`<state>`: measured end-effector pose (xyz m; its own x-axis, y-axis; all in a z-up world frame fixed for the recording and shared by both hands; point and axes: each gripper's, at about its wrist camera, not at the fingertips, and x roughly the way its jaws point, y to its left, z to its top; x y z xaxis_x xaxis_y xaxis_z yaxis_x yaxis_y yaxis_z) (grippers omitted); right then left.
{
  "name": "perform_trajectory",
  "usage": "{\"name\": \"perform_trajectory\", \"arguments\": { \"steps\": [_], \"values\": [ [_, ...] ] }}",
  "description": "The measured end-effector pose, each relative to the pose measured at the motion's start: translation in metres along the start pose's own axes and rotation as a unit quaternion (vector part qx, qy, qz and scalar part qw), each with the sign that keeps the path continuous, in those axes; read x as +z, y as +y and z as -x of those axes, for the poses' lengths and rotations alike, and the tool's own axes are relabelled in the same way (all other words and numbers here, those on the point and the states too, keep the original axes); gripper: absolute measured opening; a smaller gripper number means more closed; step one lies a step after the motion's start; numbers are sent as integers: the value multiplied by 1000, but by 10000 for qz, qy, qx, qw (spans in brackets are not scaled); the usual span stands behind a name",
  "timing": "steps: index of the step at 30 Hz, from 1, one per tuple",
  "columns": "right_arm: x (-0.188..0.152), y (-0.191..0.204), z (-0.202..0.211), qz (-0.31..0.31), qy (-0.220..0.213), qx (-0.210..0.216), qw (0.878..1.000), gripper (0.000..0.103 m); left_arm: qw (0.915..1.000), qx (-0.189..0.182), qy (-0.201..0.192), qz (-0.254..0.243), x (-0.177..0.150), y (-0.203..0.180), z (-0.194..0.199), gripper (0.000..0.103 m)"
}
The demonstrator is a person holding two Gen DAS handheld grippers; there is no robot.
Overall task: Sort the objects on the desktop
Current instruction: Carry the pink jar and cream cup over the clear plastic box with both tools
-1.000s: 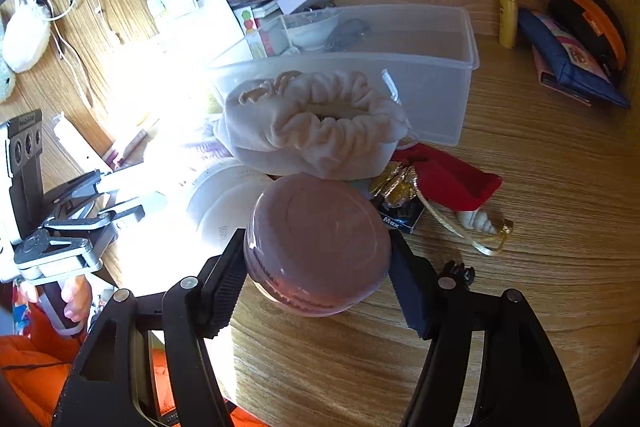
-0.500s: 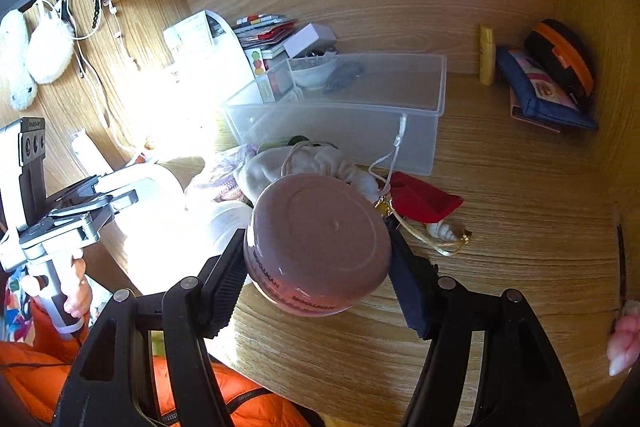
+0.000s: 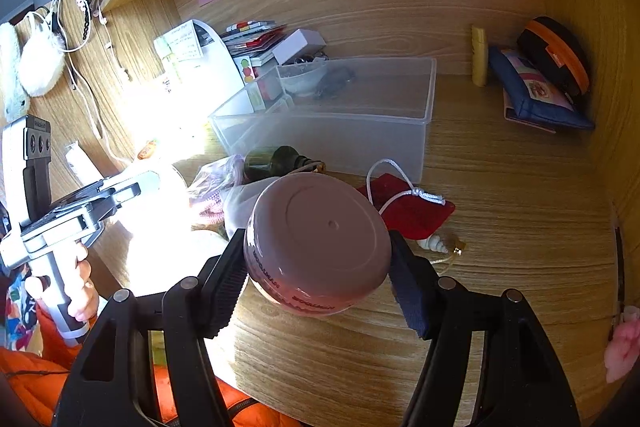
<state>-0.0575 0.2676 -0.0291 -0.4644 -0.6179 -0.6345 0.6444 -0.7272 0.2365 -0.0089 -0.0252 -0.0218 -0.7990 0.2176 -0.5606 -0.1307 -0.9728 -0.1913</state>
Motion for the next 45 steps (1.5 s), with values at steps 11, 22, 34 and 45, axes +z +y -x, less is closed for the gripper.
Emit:
{"name": "perform_trajectory", "arguments": {
  "steps": [11,22,34,45],
  "values": [
    [31,-2,-10,23,-68,-59,10000,63,10000,59,-75,26,32,6,-17,65],
    [70,-7,-19,126,-224,-126,9996,63,9995,125,-188,-234,74,6,-27,65],
    [108,-16,-43,248,-217,-327,9989,63,9992,123,-127,-353,114,10,-54,66],
    [144,-23,-70,283,-140,-345,9989,63,9995,-22,7,-309,141,9,-86,66]
  ]
}}
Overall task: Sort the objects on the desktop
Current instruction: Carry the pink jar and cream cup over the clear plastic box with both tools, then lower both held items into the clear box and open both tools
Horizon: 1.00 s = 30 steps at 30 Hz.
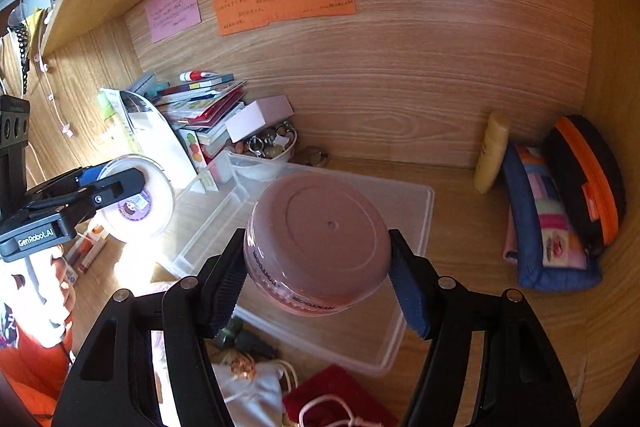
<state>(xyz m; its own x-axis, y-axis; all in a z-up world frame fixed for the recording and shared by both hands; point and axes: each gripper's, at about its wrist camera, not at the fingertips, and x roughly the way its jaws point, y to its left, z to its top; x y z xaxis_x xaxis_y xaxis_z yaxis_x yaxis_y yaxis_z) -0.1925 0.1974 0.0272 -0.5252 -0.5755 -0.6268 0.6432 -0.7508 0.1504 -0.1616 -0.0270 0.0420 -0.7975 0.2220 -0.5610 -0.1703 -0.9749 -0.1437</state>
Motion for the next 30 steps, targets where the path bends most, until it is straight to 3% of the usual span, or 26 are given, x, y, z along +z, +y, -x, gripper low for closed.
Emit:
{"name": "perform_trajectory", "arguments": {
  "steps": [8,16,30],
  "values": [
    [8,-2,-23,6,164,162,9997,63,9994,35,329,51,-1,-3,-37,65],
    [0,-2,-55,70,607,101,9981,63,9974,70,704,-124,-8,-10,-69,66],
    [-7,1,-73,52,898,115,9959,63,9945,164,986,-319,-17,-15,-90,65]
  ]
}}
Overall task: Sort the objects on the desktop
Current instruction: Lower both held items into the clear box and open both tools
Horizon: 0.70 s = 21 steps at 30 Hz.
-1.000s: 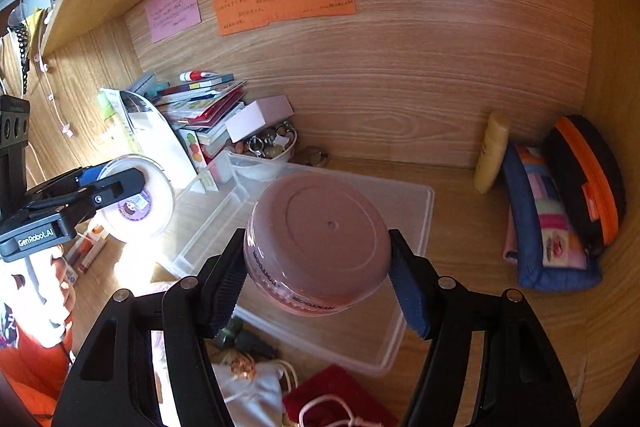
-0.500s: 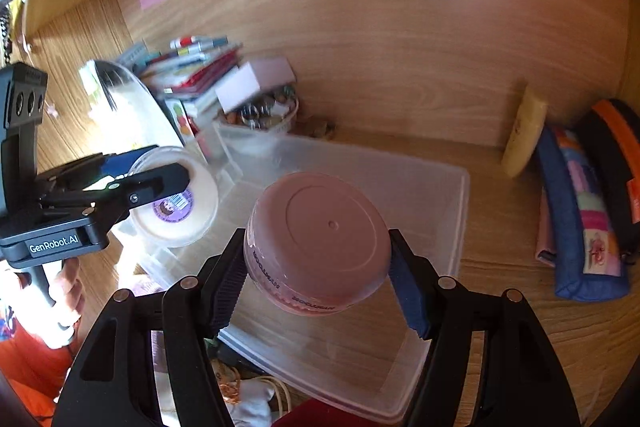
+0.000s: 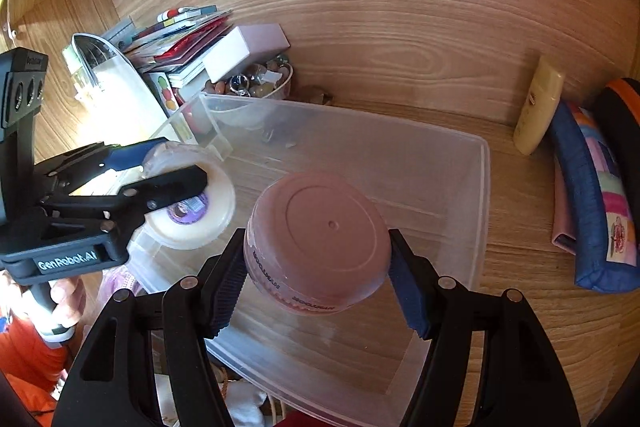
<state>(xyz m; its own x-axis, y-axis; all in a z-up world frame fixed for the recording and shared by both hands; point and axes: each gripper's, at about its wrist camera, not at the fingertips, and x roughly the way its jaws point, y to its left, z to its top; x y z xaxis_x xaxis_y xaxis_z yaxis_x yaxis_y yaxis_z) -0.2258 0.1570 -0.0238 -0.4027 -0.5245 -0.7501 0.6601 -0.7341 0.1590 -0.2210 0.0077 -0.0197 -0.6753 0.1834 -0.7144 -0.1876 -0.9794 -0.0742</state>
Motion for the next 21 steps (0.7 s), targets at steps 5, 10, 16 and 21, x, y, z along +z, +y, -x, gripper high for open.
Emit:
{"name": "perform_trajectory", "arguments": {
  "steps": [5,10,16,21],
  "values": [
    [-3,6,-3,183,29,-133,9997,63,10000,-63,72,-13,-4,-2,-5,66],
    [-7,11,-1,314,48,-79,9995,64,9999,29,107,-50,-8,-5,-8,66],
    [-7,10,1,242,27,-29,9997,63,9994,148,-210,-231,-11,-12,6,66],
    [-7,15,0,273,28,-43,9996,63,9986,255,-373,-270,-10,-11,15,66]
  ]
}}
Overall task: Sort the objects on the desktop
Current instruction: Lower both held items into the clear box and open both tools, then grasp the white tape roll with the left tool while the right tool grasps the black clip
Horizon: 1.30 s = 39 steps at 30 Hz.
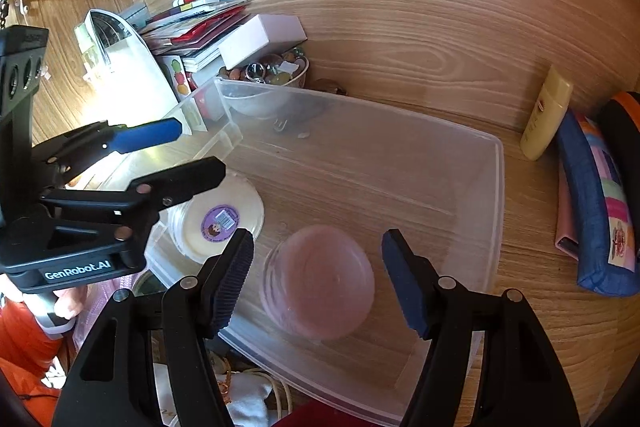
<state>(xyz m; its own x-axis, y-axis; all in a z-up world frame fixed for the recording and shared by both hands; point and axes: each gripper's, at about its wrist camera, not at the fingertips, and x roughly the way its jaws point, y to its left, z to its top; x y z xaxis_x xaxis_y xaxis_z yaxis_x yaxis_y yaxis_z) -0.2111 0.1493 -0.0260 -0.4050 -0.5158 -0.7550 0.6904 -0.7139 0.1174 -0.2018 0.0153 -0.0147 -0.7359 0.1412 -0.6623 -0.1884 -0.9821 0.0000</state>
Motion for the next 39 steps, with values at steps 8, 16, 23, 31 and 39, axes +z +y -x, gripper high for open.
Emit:
{"name": "perform_trajectory", "arguments": {
  "steps": [8,16,23,31,39],
  "values": [
    [4,3,13,42,-198,-201,9996,74,9990,134,-363,215,9,10,24,79],
    [8,11,54,203,-617,-401,9971,83,9967,195,-715,323,13,19,62,94],
    [-10,14,92,171,-915,-626,9937,86,9967,109,-703,383,-5,19,90,98],
    [-53,13,112,-1,-898,-886,9920,87,9977,147,-552,375,-45,3,111,98],
    [-93,14,124,-163,-865,-1068,9904,87,9979,149,-451,429,-85,-16,131,98]
  ]
}}
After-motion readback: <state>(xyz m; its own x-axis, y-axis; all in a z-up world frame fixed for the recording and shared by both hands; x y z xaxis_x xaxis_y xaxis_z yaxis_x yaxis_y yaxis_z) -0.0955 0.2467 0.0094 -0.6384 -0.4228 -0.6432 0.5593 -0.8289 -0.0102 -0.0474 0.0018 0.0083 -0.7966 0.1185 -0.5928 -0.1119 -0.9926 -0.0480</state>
